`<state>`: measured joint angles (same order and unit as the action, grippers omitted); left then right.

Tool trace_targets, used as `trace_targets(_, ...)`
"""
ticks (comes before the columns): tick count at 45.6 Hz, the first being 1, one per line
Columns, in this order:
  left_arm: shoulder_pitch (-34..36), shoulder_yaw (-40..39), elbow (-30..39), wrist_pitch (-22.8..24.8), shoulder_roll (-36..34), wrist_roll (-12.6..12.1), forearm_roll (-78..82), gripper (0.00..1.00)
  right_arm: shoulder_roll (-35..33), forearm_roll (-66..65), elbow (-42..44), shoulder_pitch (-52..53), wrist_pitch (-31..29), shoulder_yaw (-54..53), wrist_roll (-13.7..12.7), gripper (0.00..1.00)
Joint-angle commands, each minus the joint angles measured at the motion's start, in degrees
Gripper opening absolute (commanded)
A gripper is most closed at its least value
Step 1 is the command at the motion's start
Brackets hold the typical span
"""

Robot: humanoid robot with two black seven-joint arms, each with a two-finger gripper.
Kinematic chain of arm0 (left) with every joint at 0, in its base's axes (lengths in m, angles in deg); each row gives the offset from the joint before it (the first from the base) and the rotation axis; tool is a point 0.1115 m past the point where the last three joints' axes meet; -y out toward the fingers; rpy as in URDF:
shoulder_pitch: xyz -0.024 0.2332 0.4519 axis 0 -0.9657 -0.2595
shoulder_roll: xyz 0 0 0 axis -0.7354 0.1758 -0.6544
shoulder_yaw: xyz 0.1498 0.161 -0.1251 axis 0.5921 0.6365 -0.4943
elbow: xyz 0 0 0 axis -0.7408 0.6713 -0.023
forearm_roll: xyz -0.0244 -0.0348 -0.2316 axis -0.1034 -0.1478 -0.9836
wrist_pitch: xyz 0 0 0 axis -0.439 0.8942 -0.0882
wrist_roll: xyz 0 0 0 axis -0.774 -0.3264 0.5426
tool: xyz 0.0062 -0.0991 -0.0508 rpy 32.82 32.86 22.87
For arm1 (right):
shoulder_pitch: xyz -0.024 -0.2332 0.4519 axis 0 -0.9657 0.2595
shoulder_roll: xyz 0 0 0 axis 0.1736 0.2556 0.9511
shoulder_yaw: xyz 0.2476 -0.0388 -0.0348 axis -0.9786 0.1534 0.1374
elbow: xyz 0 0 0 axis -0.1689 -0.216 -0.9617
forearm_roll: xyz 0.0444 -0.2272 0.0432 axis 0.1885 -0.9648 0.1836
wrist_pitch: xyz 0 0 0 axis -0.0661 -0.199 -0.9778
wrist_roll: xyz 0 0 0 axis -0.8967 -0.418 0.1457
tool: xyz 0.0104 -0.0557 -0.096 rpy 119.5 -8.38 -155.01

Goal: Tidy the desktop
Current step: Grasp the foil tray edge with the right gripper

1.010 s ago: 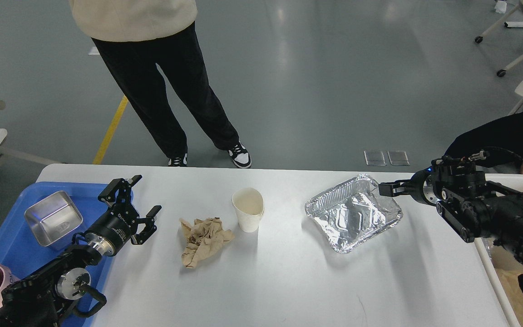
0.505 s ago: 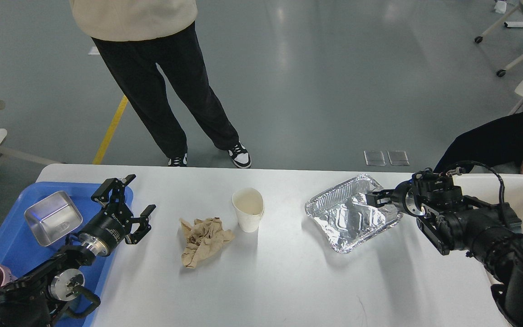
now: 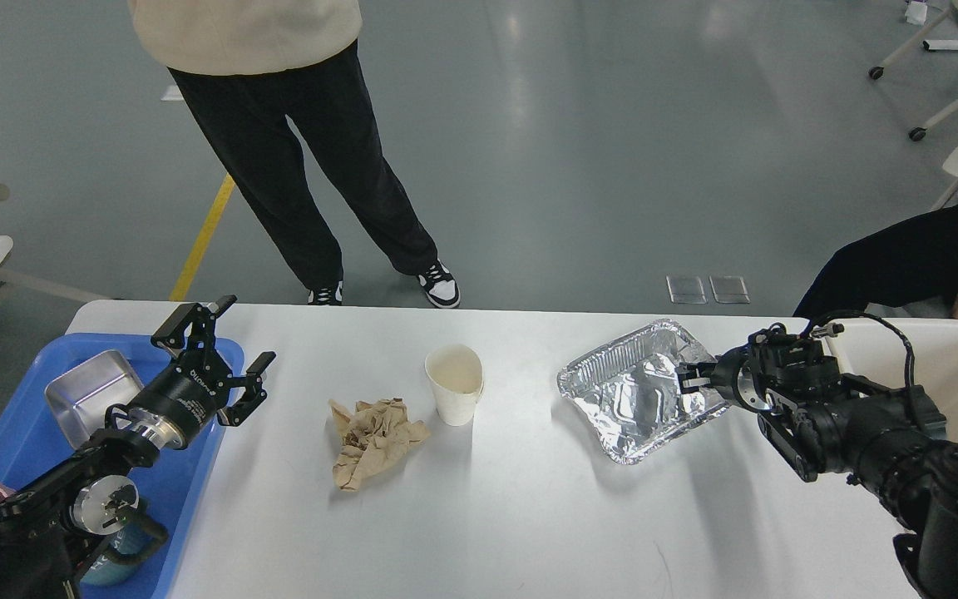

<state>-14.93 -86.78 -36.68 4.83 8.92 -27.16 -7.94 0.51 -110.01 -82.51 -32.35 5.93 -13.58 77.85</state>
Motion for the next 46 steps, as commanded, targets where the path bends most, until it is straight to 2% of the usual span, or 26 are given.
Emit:
trace_targets(1, -0.2, 0.0, 0.0, 0.1, 0.0, 0.1, 0.0, 0.99, 0.4, 0.0, 0.3, 0.0, 0.4, 0.5, 0.0, 0.36)
trace_targets(14, -0.3, -0.4, 0.1, 0.1, -0.9, 0.2, 0.0, 0.99, 0.5, 0.3, 0.2, 0.0, -0.4, 2.2, 1.8, 0.2)
trace_targets(21, -0.3, -0.5, 0.1, 0.1, -1.8, 0.2, 0.0, 0.99, 0.4, 0.9, 0.0, 0.0, -2.4, 2.4, 4.1, 0.14)
trace_targets(26, -0.3, -0.8, 0.1, 0.1, -2.1, 0.2, 0.0, 0.99, 0.1, 1.1, -0.1, 0.1, -4.9, 2.5, 5.5, 0.0)
trace_targets(32, -0.3, -0.8, 0.1, 0.1, -2.3, 0.2, 0.0, 0.99, -0.9, 1.1, -0.8, 1.0, -7.4, 2.5, 7.0, 0.0)
trace_targets(39, -0.3, -0.7, 0.1, 0.1, -2.1, 0.2, 0.0, 0.99, -6.8, 1.2, -4.4, 4.7, -13.1, 2.7, 8.0, 0.0)
trace_targets(46, -0.3, -0.6, 0.1, -0.1, -1.6, 0.2, 0.0, 0.99, -17.4, 1.6, -17.4, 9.7, -22.1, 2.7, 7.5, 0.0)
